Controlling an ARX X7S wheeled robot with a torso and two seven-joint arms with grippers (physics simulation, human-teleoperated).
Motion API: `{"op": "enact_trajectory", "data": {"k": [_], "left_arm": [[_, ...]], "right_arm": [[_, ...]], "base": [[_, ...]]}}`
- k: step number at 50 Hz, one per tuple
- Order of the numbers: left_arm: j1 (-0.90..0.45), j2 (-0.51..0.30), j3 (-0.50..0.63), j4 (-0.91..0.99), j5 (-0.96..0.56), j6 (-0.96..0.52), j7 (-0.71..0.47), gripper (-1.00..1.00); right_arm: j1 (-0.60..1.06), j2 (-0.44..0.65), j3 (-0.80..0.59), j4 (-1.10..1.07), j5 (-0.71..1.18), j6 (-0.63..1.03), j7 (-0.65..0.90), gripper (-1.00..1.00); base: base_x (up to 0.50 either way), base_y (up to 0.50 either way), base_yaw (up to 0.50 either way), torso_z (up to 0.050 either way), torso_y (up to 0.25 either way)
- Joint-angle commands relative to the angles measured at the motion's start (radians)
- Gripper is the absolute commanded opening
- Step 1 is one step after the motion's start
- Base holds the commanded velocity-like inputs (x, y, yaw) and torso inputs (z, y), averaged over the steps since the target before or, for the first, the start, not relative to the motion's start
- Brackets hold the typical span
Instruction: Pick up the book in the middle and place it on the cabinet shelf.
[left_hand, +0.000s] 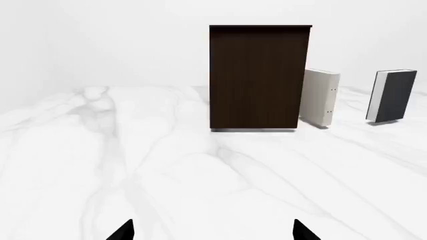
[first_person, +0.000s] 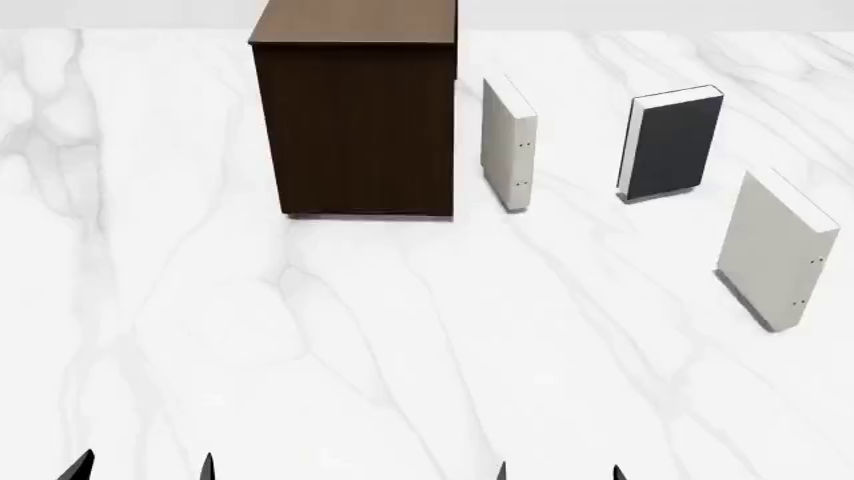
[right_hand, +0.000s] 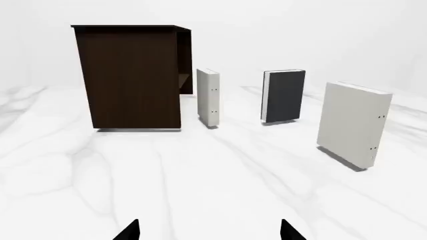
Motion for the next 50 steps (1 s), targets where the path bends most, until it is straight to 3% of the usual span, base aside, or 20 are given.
{"op": "enact_trajectory", "data": {"k": [1,22,23,42,44,50], "left_arm": [[0.002,-0.016,0.020,0.010,-0.014,-0.010,-0.018,1.00],[-0.002,-0.061,0.073,0.002,-0.061,-0.006,-0.067,1.00],[-0.003,-0.016,0.020,-0.002,-0.014,-0.013,-0.020,1.00],[0.003,-0.060,0.069,0.022,-0.068,-0.009,-0.072,1.00],[0.010,-0.065,0.076,0.033,-0.044,0.041,-0.089,1.00],[0.068,-0.076,0.060,0.240,0.071,0.306,-0.187,1.00]], "right_arm": [[0.002,0.015,-0.020,0.004,0.014,-0.003,0.021,1.00],[0.004,0.060,-0.072,0.009,0.062,-0.002,0.072,1.00],[-0.003,0.016,-0.022,0.007,0.033,-0.004,-0.003,1.00],[0.006,0.060,-0.070,0.016,0.060,-0.016,0.075,1.00],[0.000,0.067,-0.080,0.005,0.044,-0.063,0.081,1.00],[-0.053,0.082,-0.093,-0.146,0.095,-0.407,0.047,1.00]], "base": [[0.00,0.00,0.00,0.000,0.000],[0.00,0.00,0.00,0.000,0.000],[0.00,0.00,0.00,0.000,0.000],[0.00,0.00,0.00,0.000,0.000],[0.00,0.00,0.00,0.000,0.000],[0.00,0.00,0.00,0.000,0.000]]}}
